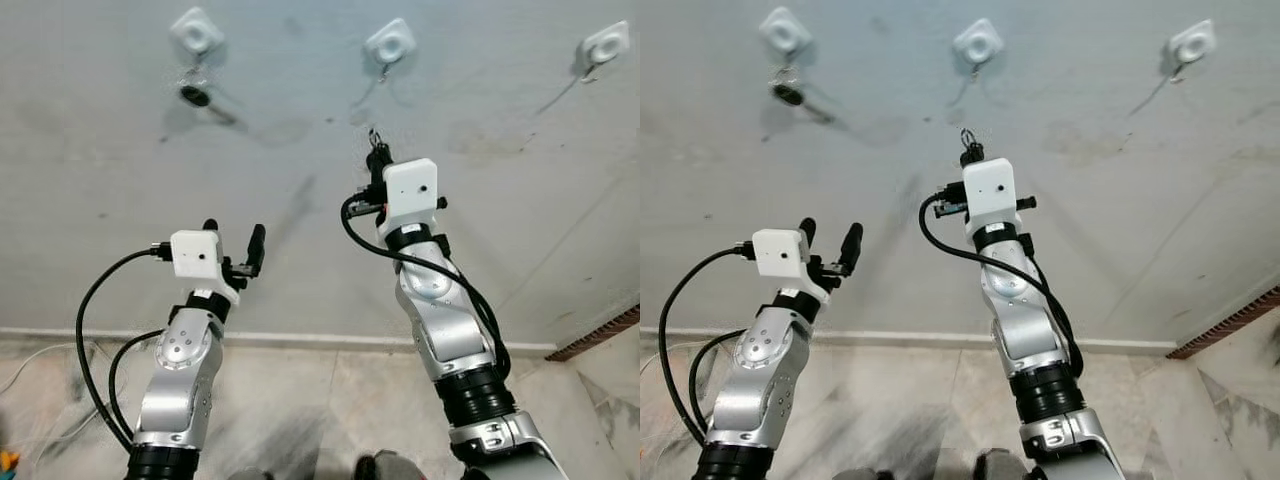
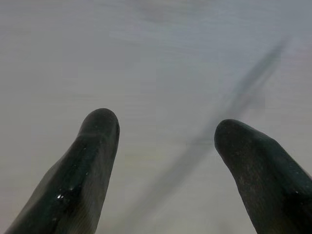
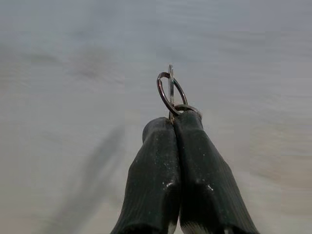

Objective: Hang keys on a hook

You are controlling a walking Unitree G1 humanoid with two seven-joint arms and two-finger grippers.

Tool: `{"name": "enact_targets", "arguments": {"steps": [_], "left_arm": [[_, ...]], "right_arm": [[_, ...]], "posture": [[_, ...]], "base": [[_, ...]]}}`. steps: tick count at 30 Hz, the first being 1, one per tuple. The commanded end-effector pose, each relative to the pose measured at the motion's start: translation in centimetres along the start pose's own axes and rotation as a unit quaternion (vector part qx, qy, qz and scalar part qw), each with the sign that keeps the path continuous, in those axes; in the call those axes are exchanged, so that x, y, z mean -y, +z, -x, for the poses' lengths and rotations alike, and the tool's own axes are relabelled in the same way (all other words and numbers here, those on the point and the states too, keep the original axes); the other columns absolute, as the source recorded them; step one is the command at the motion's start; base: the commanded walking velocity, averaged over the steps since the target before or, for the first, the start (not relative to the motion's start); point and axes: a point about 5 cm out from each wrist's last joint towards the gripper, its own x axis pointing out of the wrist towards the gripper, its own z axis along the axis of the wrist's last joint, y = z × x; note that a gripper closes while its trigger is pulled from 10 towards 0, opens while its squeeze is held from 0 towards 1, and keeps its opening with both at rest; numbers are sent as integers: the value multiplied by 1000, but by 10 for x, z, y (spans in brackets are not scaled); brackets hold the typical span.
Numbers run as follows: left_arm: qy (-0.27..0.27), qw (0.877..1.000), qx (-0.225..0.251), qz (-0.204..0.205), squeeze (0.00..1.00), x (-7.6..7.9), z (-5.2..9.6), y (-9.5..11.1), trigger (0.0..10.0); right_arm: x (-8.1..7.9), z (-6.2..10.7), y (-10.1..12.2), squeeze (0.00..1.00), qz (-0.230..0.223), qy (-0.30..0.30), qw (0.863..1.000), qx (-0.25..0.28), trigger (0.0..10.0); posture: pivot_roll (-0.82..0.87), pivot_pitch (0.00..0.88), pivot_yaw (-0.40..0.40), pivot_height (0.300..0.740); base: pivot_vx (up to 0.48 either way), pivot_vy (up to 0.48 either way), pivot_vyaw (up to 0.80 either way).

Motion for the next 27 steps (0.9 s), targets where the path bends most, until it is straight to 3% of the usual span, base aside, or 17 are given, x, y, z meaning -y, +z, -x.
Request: {"name": "enact_targets", "arguments": {"steps": [1, 10, 19, 27], "left_arm": [[8, 1000, -4, -22, 0, -10, 5, -3, 10000], [23, 998, -41, -52, 0, -19, 29, -28, 10000], [28, 996, -61, -67, 0, -22, 50, -36, 10000], [33, 994, -73, -76, 0, -27, 67, -35, 10000]], "right_arm": [[-7, -1, 8, 0, -6, 6, 1000, 16, 10000], [-7, 9, 3, 0, -14, 29, 999, 14, 10000], [-9, 13, 4, 0, -39, 45, 998, 15, 10000], [-25, 1, 34, 0, -90, 139, 984, 64, 10000]], "posture": [[49, 153, 0, 740], [61, 173, -6, 740], [76, 207, -3, 740], [109, 265, 3, 740]], "base": [[0, 0, 0], [0, 0, 0], [0, 0, 0], [0, 0, 0]]}}
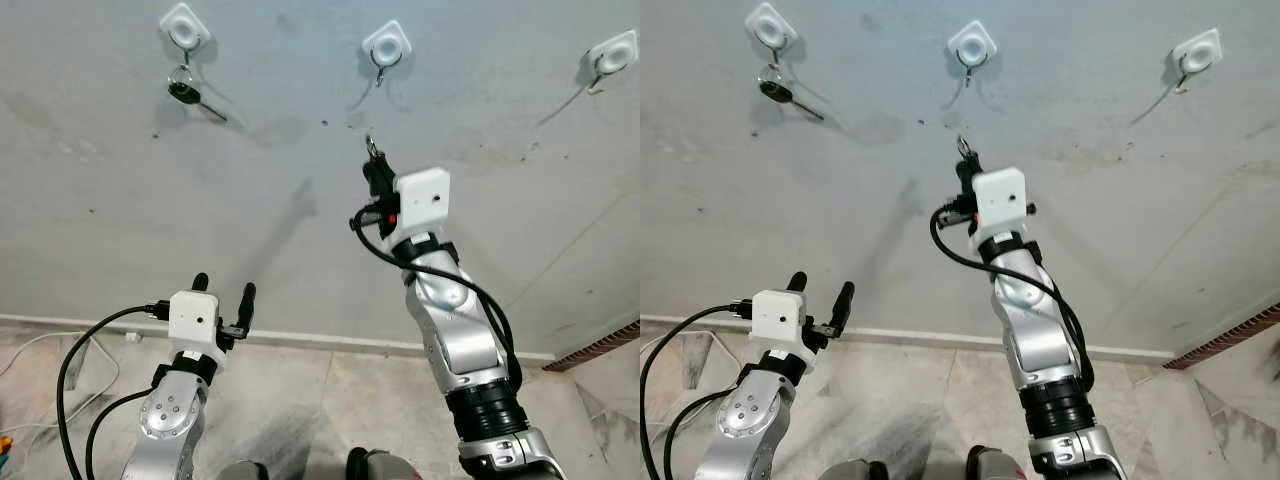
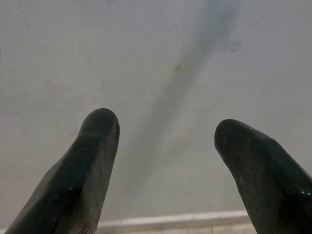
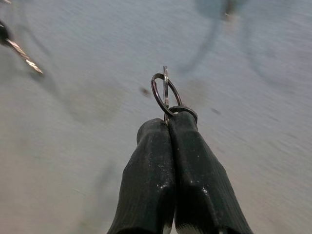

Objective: Hang keys on a hook

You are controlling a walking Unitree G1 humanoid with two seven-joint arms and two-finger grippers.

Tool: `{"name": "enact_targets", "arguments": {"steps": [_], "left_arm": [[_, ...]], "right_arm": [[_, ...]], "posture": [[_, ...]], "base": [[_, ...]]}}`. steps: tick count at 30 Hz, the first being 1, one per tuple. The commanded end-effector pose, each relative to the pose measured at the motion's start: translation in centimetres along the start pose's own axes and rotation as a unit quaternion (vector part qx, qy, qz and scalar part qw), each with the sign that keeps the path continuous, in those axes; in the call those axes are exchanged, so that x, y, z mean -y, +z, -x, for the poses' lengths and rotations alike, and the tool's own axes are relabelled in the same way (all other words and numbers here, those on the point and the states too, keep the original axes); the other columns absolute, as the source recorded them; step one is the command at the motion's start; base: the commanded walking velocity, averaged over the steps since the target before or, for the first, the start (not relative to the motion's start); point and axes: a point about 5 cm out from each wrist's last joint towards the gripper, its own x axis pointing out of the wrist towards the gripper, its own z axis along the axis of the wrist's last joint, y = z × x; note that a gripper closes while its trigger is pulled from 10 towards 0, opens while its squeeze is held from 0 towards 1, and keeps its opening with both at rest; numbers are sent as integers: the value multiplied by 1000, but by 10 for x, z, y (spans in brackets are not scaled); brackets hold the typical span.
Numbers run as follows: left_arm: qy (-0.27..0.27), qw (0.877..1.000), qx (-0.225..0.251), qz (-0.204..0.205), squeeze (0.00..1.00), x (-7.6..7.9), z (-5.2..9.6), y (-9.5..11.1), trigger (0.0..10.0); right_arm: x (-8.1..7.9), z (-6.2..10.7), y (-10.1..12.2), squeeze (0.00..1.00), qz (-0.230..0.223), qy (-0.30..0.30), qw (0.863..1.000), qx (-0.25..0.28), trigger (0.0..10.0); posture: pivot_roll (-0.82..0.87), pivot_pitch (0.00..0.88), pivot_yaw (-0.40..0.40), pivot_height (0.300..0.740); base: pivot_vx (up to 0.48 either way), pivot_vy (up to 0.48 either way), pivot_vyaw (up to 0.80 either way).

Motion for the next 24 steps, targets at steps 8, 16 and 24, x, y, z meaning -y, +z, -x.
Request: {"name": "enact_targets", "arguments": {"steps": [8, 16, 24], "left_arm": [[5, 1000, -10, -9, 0, -4, 12, 2, 10000], [8, 1000, -10, -11, 0, -8, 13, 6, 10000], [17, 1000, -4, -16, 0, -18, 7, 13, 10000]], "right_arm": [[-7, -10, 18, 0, -47, 100, 993, 29, 10000], [0, -20, 31, 0, -93, 126, 986, 53, 10000], [10, -29, 38, 0, -167, 116, 977, 64, 10000]], "posture": [[138, 277, 8, 740], [155, 277, 16, 740], [168, 277, 32, 740]], "base": [[0, 0, 0], [0, 0, 0], [0, 0, 0]]}}
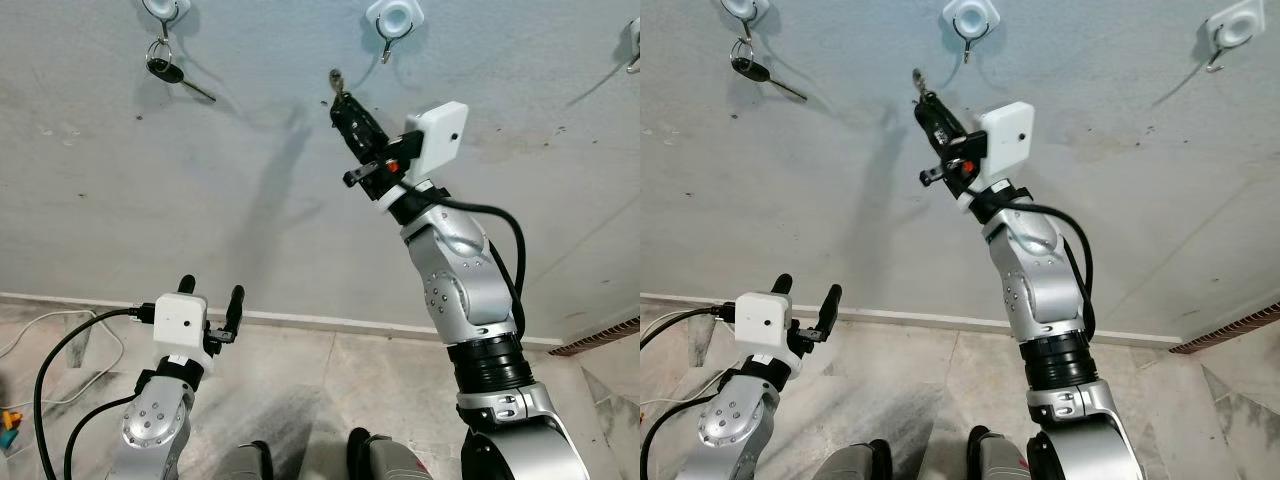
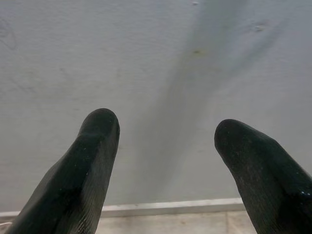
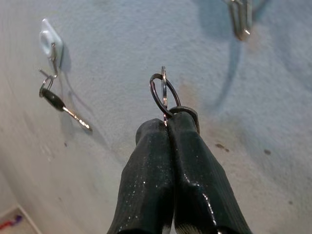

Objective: Hang keys on a hook

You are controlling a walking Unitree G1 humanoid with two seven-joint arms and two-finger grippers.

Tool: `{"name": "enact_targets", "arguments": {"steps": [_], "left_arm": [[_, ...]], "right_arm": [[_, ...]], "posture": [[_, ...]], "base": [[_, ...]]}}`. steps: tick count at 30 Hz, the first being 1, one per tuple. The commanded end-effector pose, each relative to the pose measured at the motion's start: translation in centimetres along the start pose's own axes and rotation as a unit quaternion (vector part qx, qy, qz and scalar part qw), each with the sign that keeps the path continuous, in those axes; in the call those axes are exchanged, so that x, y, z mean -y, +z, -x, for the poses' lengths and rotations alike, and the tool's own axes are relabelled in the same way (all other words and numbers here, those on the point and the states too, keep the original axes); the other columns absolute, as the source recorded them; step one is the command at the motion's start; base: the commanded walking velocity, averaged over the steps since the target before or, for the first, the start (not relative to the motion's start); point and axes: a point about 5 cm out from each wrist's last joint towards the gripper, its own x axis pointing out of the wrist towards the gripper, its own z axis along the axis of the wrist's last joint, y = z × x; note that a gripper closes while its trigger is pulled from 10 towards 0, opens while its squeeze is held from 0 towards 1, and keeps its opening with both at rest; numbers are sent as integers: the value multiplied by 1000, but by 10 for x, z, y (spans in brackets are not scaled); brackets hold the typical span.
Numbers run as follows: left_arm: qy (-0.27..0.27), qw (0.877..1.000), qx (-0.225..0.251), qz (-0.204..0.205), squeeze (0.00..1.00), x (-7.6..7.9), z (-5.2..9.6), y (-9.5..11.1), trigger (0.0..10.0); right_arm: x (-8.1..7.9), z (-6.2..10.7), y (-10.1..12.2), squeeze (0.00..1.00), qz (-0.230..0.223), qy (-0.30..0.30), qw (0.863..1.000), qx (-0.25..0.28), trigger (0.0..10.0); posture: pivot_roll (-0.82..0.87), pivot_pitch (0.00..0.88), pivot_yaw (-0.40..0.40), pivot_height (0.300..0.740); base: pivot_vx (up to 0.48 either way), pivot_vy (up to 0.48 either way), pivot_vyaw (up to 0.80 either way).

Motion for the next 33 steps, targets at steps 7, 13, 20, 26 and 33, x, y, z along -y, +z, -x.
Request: {"name": "enact_targets", "arguments": {"steps": [7, 13, 20, 26, 33], "left_arm": [[-1, 1000, -5, -2, 0, -6, 4, 2, 10000], [-11, 1000, -12, -17, 0, -13, 7, 1, 10000], [-2, 1000, -7, -22, 0, -21, 2, 6, 10000], [-14, 1000, -5, -13, 0, -10, 1, 6, 10000], [-16, 1000, -6, -12, 0, -9, 0, 6, 10000]], "right_arm": [[-3, -7, 6, 0, -78, 18, 997, 22, 10000], [1, -9, 15, 0, -101, 19, 994, 41, 10000], [8, -10, 25, 0, -96, 15, 994, 56, 10000], [14, -10, 33, 0, -103, 10, 992, 69, 10000], [18, -9, 41, 0, -122, 12, 989, 84, 10000]], "posture": [[181, 276, 50, 740], [187, 269, 61, 740], [189, 266, 64, 740], [189, 264, 72, 740], [190, 263, 75, 740]], "base": [[0, 0, 0], [0, 0, 0], [0, 0, 0], [0, 0, 0], [0, 0, 0]]}}
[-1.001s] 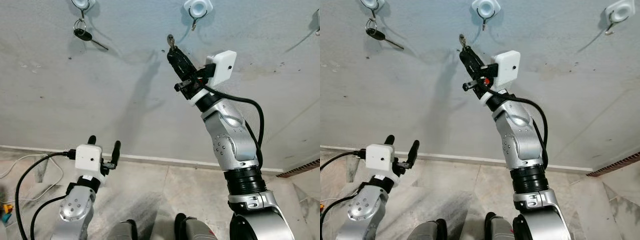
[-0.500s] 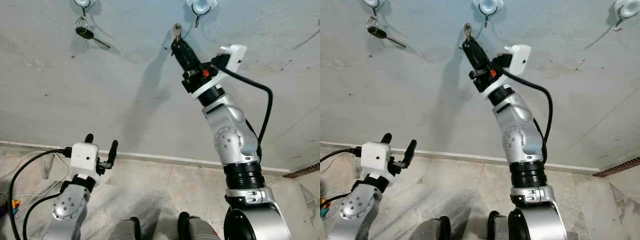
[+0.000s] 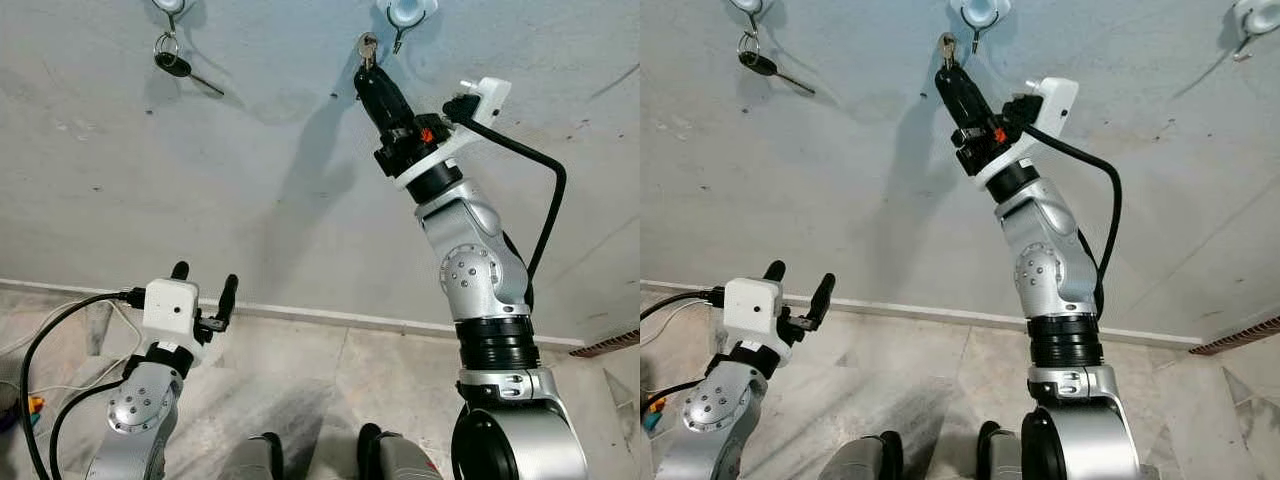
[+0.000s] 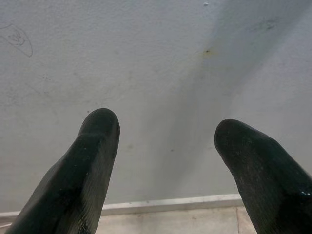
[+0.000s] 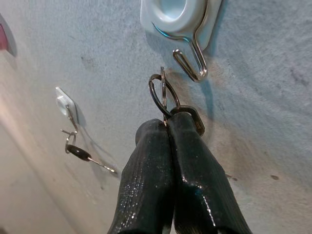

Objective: Hang keys on a hook

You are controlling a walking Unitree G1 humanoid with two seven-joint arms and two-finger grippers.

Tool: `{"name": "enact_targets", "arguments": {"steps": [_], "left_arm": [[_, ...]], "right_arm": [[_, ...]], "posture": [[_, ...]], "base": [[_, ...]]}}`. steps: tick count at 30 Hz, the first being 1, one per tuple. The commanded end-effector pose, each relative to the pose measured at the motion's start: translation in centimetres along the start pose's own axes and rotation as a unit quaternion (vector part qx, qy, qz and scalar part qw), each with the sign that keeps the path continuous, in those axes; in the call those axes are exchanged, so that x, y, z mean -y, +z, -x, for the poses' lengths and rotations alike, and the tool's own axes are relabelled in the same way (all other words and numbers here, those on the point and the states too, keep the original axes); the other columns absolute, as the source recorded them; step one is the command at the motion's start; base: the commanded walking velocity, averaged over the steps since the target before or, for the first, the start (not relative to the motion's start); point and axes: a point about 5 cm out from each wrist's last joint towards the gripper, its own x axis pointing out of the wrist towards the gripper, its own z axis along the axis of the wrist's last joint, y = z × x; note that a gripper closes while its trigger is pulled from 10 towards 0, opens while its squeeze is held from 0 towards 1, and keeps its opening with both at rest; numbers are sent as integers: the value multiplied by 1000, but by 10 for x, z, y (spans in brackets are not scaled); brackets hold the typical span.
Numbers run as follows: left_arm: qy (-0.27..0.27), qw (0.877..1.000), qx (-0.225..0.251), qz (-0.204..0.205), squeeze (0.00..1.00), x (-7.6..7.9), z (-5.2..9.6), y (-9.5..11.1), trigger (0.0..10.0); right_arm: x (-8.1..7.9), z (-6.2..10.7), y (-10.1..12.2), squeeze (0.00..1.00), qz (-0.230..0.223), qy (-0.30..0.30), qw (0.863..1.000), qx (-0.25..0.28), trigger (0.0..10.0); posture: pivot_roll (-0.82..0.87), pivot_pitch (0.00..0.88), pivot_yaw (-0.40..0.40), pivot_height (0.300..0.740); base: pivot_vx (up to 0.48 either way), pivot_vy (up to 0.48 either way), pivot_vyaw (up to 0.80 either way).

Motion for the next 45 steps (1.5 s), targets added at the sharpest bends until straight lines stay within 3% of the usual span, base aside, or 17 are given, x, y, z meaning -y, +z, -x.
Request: {"name": "enact_targets", "arguments": {"steps": [1, 7, 9, 11, 15, 21, 35, 45], "left_arm": [[4, 1000, -8, -2, 0, -3, 3, -2, 10000], [7, 1000, -6, -4, 0, -5, 2, -1, 10000], [7, 1000, -6, -3, 0, -5, 1, -1, 10000], [5, 1000, -6, -3, 0, -3, 1, -1, 10000], [2, 1000, -5, -3, 0, -3, 0, -1, 10000], [3, 1000, -4, -2, 0, -3, -2, -1, 10000], [-4, 1000, -2, 1, 0, 1, -6, 0, 10000], [-4, 1000, -3, 2, 0, 2, -5, -1, 10000]], "right_arm": [[-2, -5, 19, 0, -3, 13, 999, 37, 10000], [3, 6, 24, 0, -20, 36, 999, 27, 10000], [4, 9, 24, 0, -9, 42, 999, 20, 10000], [6, 13, 21, 0, 43, 40, 998, -1, 10000], [2, 24, 13, 0, 46, 51, 997, -22, 10000], [1, 29, 17, 0, 46, 63, 997, -20, 10000], [-3, 18, 29, 0, 56, 91, 994, -4, 10000], [-10, 10, 30, 0, -17, 103, 994, 27, 10000]], "posture": [[190, 264, 75, 740], [191, 261, 76, 740], [190, 260, 79, 740], [189, 259, 80, 740], [185, 256, 83, 740], [176, 255, 86, 740], [166, 251, 87, 740], [172, 253, 84, 740]], "base": [[0, 0, 0], [0, 0, 0], [0, 0, 0], [0, 0, 0], [0, 0, 0], [0, 0, 0], [0, 0, 0], [0, 0, 0]]}}
